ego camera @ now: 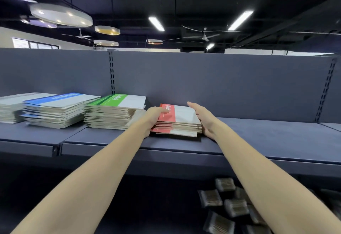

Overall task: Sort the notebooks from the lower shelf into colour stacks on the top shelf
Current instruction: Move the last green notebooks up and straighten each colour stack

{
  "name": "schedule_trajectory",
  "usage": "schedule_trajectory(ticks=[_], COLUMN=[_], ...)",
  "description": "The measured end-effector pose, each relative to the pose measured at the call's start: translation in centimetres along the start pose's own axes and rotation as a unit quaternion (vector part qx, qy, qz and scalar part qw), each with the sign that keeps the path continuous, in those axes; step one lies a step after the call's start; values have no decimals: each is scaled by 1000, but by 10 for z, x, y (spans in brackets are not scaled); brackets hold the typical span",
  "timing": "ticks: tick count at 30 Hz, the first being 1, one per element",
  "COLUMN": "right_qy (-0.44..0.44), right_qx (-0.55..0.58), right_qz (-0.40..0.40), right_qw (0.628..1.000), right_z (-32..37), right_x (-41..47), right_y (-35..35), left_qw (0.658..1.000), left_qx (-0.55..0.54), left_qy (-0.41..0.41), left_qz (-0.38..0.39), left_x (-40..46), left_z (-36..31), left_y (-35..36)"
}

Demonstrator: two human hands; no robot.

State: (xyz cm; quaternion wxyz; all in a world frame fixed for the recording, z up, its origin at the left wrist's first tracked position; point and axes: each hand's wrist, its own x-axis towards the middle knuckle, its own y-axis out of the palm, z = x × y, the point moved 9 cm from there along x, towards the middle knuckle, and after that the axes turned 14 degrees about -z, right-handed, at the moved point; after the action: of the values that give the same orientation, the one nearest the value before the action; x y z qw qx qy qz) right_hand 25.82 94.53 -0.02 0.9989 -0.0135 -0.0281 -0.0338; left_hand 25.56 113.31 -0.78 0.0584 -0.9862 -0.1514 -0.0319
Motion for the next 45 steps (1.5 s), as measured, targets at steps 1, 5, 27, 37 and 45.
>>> schedule_trajectory(ticks=[1, 5, 27, 37, 45], right_qy=[-1, 22, -35, -158, -151], right_qx=[3, -7, -253, -284, -409], right_qz=[-6, -60, -111, -121, -185], right_qw=[1000, 998, 960, 938, 881], right_z=[1, -2, 5, 38, 28], right_x=[1, 18, 26, -48, -60], right_y=[-1, -12, -8, -31, -30], left_qw=[1000, 995, 964, 883, 812], left_qx=[-26, -78, 182, 403, 511], left_qy=[-14, -64, 125, 228, 283], left_qz=[-4, -4, -149, 70, 7], left_x=[1, 13, 27, -59, -44], left_z=[0, 3, -28, -45, -24], left_y=[-4, -11, -16, 2, -15])
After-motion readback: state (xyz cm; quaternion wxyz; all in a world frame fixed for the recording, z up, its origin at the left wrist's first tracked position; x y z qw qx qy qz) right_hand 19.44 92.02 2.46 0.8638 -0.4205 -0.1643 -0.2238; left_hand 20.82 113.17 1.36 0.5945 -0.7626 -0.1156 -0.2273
